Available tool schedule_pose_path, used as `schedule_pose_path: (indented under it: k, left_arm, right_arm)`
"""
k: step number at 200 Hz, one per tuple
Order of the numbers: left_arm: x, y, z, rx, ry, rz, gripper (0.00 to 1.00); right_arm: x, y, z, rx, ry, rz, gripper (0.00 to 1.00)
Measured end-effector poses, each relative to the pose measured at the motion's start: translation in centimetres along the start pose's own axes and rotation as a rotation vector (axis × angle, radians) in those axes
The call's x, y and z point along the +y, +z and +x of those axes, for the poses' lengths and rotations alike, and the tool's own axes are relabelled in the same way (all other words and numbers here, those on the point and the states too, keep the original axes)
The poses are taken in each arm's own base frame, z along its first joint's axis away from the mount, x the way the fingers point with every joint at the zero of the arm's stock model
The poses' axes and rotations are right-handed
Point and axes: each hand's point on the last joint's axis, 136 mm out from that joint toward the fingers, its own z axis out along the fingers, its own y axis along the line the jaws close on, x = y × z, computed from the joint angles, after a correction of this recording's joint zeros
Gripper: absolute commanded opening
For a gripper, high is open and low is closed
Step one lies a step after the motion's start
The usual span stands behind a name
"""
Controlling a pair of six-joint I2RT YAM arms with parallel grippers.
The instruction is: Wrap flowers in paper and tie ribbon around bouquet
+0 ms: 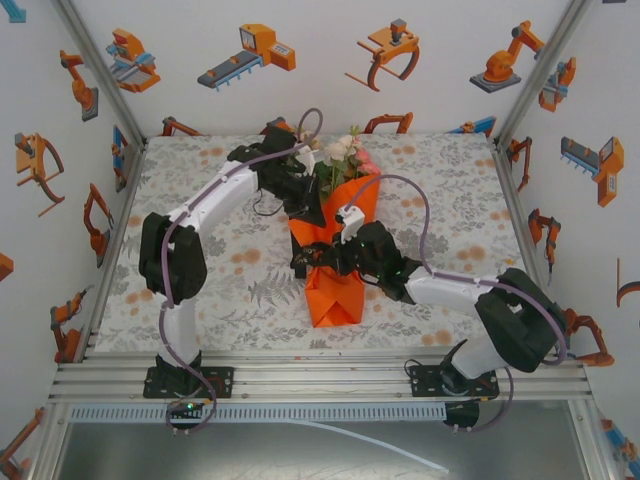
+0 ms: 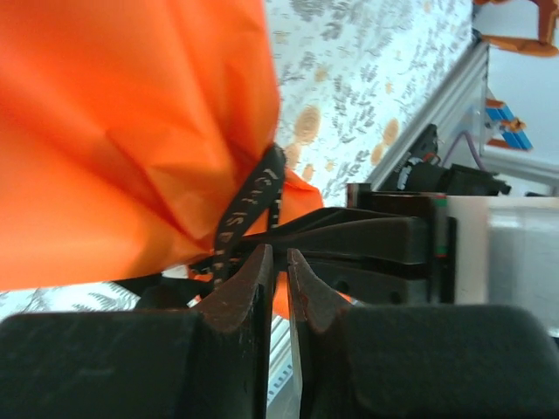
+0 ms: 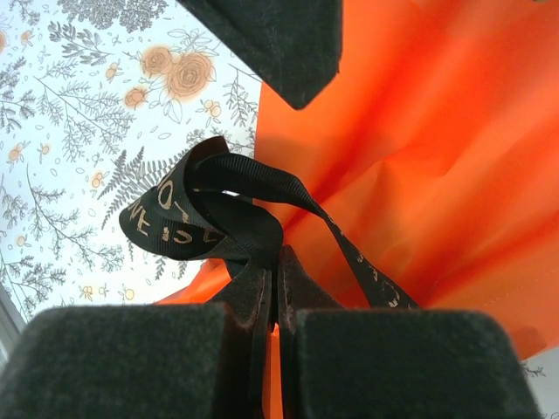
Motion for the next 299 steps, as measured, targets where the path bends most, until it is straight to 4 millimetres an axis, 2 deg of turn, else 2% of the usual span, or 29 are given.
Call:
schedule_pose_path:
  k: [27, 65, 95, 187, 246, 299]
  left_arm:
    - [-0.7, 1.4, 1.3, 0.047, 0.011, 0.017, 0.17]
    - [1.9, 3.5, 4.9, 0.158, -0.078, 0.003, 0.17]
    - [2.9, 4.1, 6.3, 0.200, -0.114, -0.008, 0.20]
    - [3.0, 5.0, 7.2, 0.214, -0.141, 0.043, 0.41]
    - [3.6, 4.8, 6.9, 0.140, -0.102, -0.004, 0.43]
    - [2.4, 3.9, 6.1, -0.001, -0.111, 0.015, 0.38]
  right_arm:
    - [0.0, -0.4, 0.1, -0.003, -0.003, 0.000, 0.00]
    - [0.0, -1.0, -0.2, -0.017, -0.015, 0.006, 0.00]
    - [-0.1, -1.1, -0.1, -0.015, -0.015, 0.009, 0.00]
    - [-0.5, -1.1, 0.1, -0.006, -0.021, 0.018, 0.00]
    - [-0.9, -1.4, 0.0, -0.012, -0.020, 0.037, 0.00]
    - [-1.1, -1.7, -0.5, -0.029, -0.019, 0.046, 0.00]
